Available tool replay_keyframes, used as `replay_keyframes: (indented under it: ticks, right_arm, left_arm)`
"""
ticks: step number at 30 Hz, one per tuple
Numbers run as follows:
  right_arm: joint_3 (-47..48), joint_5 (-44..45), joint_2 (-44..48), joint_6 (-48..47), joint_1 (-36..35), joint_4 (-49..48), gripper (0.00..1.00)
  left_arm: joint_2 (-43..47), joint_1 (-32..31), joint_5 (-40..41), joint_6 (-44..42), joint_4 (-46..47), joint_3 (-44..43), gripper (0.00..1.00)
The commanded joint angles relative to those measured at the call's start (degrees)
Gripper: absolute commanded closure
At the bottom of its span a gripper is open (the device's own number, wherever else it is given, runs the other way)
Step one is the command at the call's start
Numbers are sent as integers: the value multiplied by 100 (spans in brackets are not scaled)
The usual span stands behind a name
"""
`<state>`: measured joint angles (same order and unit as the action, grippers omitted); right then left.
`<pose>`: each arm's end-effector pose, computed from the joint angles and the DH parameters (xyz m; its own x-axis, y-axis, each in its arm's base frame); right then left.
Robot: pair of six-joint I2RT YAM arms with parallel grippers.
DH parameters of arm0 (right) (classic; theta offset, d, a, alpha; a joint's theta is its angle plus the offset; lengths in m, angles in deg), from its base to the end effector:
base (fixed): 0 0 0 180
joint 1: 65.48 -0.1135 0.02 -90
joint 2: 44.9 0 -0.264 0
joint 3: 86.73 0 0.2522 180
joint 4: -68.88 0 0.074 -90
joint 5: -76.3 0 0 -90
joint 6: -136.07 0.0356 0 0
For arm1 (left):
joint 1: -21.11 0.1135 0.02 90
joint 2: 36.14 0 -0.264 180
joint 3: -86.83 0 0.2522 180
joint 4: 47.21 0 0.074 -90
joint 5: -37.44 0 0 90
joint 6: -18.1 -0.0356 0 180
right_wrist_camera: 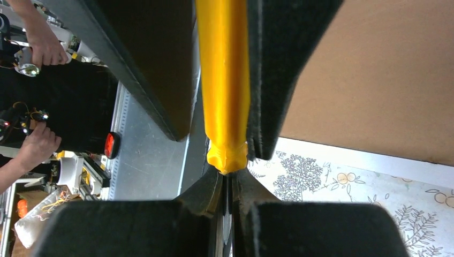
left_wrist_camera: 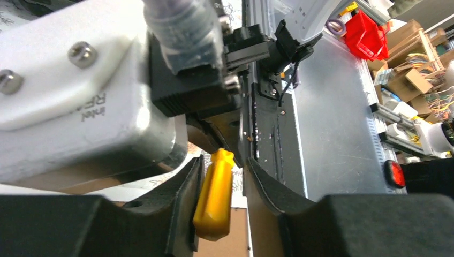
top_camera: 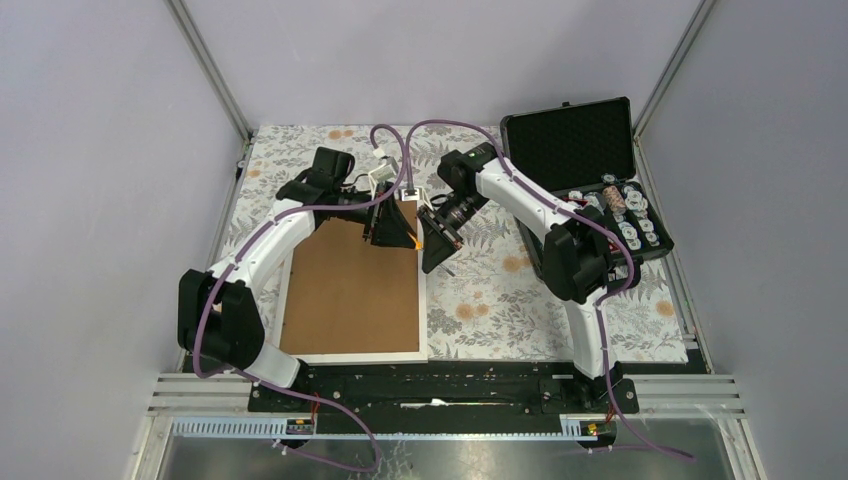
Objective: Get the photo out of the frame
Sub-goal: Adjust the screwdriver.
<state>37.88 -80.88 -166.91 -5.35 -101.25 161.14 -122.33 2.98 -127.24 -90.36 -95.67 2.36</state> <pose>0.3154 0.2677 0.2610 -0.3253 -0.6080 -0.7242 -0.7784 -0.2627 0.5701 0.2820 -0.1285 0.3053 -0.4805 0.2454 -0.8420 0.8659 -0.0198 -0.4999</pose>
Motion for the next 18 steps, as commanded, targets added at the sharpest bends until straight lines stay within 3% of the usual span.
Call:
replay_keyframes:
  ticks: [1, 4, 9, 18]
  right_arm:
    - [265, -191, -46, -180, -53, 209, 98]
    - [282, -180, -47, -184, -54, 231, 97]
    - [384, -181, -109, -295, -57, 372, 97]
    - [575, -175, -235, -425, -54, 543, 96]
  left_arm:
    - [176, -41, -47, -12, 353, 106, 68]
    - [162, -46, -116, -8, 350, 127, 76]
    - [190, -111, -65, -68, 366, 141, 74]
    - [123, -172, 32, -39, 361, 115, 88]
